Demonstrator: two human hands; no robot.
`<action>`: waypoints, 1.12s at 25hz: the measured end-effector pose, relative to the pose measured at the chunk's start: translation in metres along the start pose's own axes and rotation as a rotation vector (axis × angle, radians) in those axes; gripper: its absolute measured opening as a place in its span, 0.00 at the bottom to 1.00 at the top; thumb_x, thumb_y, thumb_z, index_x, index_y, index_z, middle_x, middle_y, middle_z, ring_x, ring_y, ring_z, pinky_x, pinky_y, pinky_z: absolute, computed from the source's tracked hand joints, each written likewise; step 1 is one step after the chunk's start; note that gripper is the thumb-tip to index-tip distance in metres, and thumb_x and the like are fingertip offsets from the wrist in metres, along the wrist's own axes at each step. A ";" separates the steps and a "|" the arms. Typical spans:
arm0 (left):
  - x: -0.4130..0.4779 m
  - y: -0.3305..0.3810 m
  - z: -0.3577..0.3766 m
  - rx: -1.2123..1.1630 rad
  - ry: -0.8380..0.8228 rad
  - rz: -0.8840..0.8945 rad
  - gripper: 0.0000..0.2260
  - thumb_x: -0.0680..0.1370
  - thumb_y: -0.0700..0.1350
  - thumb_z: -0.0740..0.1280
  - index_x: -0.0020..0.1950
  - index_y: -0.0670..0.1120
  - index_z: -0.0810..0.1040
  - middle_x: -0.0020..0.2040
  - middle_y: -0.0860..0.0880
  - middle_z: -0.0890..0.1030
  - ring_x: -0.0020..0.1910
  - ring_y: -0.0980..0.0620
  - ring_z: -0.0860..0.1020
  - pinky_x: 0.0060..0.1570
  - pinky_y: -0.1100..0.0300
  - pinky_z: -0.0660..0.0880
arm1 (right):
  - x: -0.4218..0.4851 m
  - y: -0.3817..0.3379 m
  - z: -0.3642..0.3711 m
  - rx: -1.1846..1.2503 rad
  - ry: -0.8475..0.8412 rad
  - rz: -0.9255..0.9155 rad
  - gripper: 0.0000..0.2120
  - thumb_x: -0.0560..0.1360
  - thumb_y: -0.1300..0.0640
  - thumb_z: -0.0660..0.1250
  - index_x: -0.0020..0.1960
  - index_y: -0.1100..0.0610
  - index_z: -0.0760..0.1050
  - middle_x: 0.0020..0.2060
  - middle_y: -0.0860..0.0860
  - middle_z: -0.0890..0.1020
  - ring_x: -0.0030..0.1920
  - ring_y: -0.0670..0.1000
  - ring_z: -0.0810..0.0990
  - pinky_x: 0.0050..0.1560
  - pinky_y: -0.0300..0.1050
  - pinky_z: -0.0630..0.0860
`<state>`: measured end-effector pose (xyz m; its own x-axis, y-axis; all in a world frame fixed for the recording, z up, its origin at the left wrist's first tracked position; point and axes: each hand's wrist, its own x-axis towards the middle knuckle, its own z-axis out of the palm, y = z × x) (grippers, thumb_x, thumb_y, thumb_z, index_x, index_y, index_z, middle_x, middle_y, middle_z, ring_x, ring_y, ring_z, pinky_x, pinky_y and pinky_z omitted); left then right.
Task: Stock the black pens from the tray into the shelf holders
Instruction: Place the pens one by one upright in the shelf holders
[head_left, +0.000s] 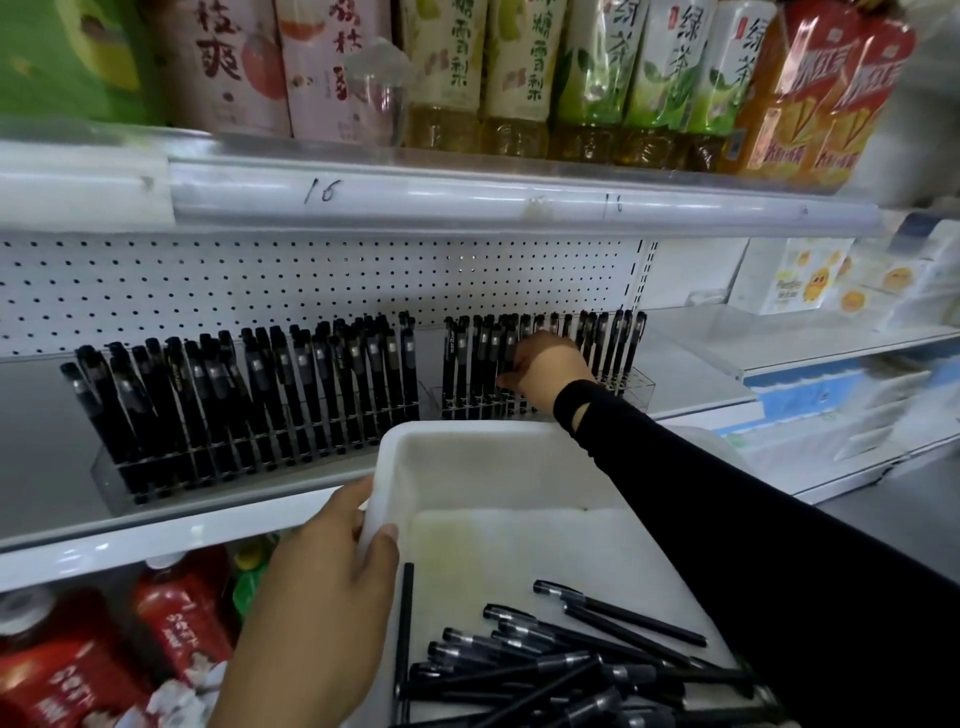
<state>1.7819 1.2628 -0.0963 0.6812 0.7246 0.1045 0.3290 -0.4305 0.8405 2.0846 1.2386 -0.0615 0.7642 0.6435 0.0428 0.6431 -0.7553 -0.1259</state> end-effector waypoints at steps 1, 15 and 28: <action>-0.001 0.000 0.000 -0.003 0.001 -0.001 0.15 0.81 0.46 0.62 0.65 0.61 0.74 0.43 0.60 0.82 0.42 0.62 0.80 0.39 0.67 0.72 | 0.003 -0.002 -0.001 -0.016 -0.026 0.014 0.16 0.79 0.45 0.66 0.51 0.59 0.80 0.47 0.55 0.81 0.45 0.55 0.78 0.47 0.44 0.76; -0.008 0.002 -0.005 -0.023 -0.009 -0.007 0.15 0.82 0.47 0.61 0.67 0.60 0.73 0.45 0.62 0.81 0.44 0.62 0.79 0.40 0.65 0.72 | -0.162 0.007 -0.032 -0.039 -0.074 -0.345 0.12 0.74 0.43 0.71 0.39 0.50 0.77 0.34 0.43 0.79 0.37 0.44 0.77 0.38 0.38 0.69; -0.012 0.009 -0.004 0.021 -0.007 -0.031 0.14 0.82 0.47 0.61 0.67 0.59 0.72 0.46 0.59 0.82 0.43 0.61 0.79 0.38 0.65 0.71 | -0.172 0.024 -0.020 -0.013 -0.342 -0.213 0.11 0.73 0.46 0.74 0.37 0.50 0.78 0.31 0.45 0.79 0.33 0.43 0.78 0.39 0.39 0.74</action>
<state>1.7738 1.2522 -0.0882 0.6754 0.7337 0.0748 0.3636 -0.4195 0.8318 1.9693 1.1074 -0.0516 0.5549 0.7884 -0.2656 0.7876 -0.6006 -0.1373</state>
